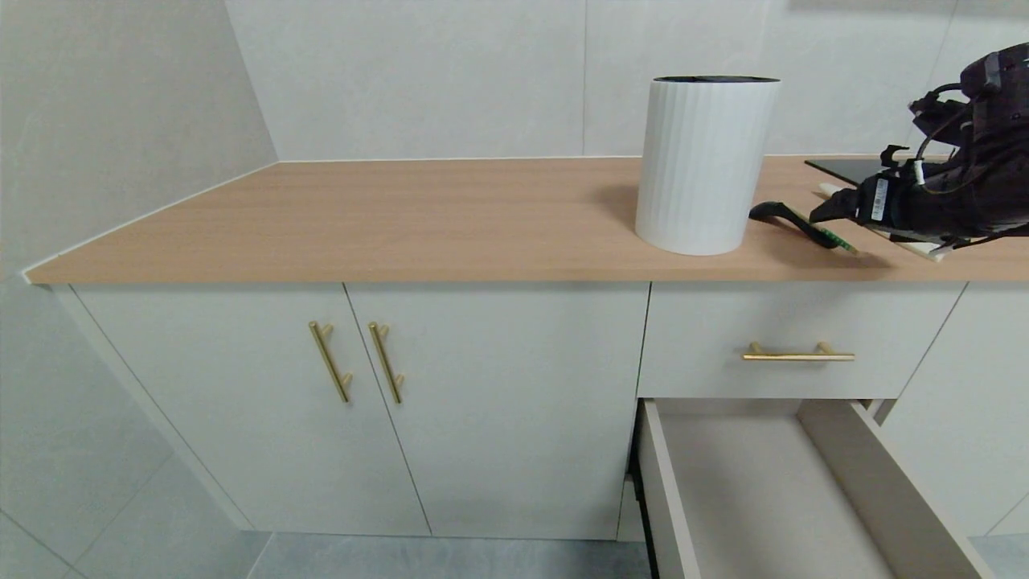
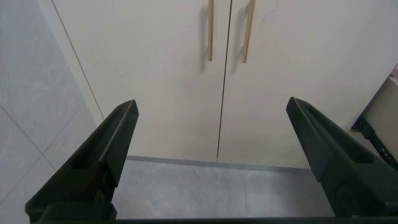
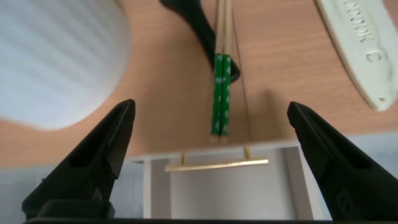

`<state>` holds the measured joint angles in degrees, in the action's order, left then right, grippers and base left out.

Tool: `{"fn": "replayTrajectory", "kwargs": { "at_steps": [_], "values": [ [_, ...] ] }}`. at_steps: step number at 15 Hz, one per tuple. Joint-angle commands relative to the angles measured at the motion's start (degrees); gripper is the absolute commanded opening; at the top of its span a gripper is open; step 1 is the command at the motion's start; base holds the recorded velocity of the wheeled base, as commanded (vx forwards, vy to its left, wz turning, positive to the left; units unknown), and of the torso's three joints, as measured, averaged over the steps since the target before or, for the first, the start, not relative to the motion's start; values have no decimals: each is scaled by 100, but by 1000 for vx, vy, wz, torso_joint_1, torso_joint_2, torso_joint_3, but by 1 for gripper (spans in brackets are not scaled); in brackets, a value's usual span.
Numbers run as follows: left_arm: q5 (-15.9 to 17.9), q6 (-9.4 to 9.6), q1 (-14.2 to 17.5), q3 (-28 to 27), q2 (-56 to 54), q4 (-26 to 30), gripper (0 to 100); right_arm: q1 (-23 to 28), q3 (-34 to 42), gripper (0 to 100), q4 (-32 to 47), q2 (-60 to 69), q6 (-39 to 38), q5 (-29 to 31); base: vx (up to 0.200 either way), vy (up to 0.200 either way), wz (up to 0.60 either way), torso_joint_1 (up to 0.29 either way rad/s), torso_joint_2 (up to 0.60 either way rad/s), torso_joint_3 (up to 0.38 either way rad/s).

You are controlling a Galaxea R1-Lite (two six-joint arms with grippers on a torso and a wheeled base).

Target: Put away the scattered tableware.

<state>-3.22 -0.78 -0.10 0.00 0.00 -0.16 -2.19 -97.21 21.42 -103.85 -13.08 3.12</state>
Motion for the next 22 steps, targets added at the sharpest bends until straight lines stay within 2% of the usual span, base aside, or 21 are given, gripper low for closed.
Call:
{"fn": "replayTrajectory", "kwargs": {
  "at_steps": [1, 7, 8, 13, 17, 21, 22],
  "values": [
    [-3, -1, 1, 0, 0, -2, 100, 0, -35, 100, -6, -223, -2, 31, 0, 0, 0, 0, 0, 0],
    [-3, -1, 1, 0, 0, -2, 100, 0, -70, 100, -68, -346, -10, 39, 0, 0, 0, 0, 0, 0],
    [-3, -1, 1, 0, 0, -2, 100, 0, -70, 0, -68, -390, -10, 39, 0, 0, 0, 0, 0, 0],
    [-3, -1, 1, 0, 0, -2, 100, 0, -141, 0, -68, -513, -37, 57, 0, 0, 0, 0, 0, 0],
    [-3, -1, 1, 0, 0, -2, 100, 0, -79, 0, -59, 67, -265, 233, 0, 0, 0, 0, 0, 0],
    [-3, -1, 1, 0, 0, -2, 100, -35, 1037, 0, -68, 2080, -362, 92, 0, 0, 0, 0, 0, 0],
    [-3, -1, 1, 0, 0, -2, 100, -132, 1371, 0, -68, 2607, -353, -128, 0, 0, 0, 0, 0, 0]
  ]
}}
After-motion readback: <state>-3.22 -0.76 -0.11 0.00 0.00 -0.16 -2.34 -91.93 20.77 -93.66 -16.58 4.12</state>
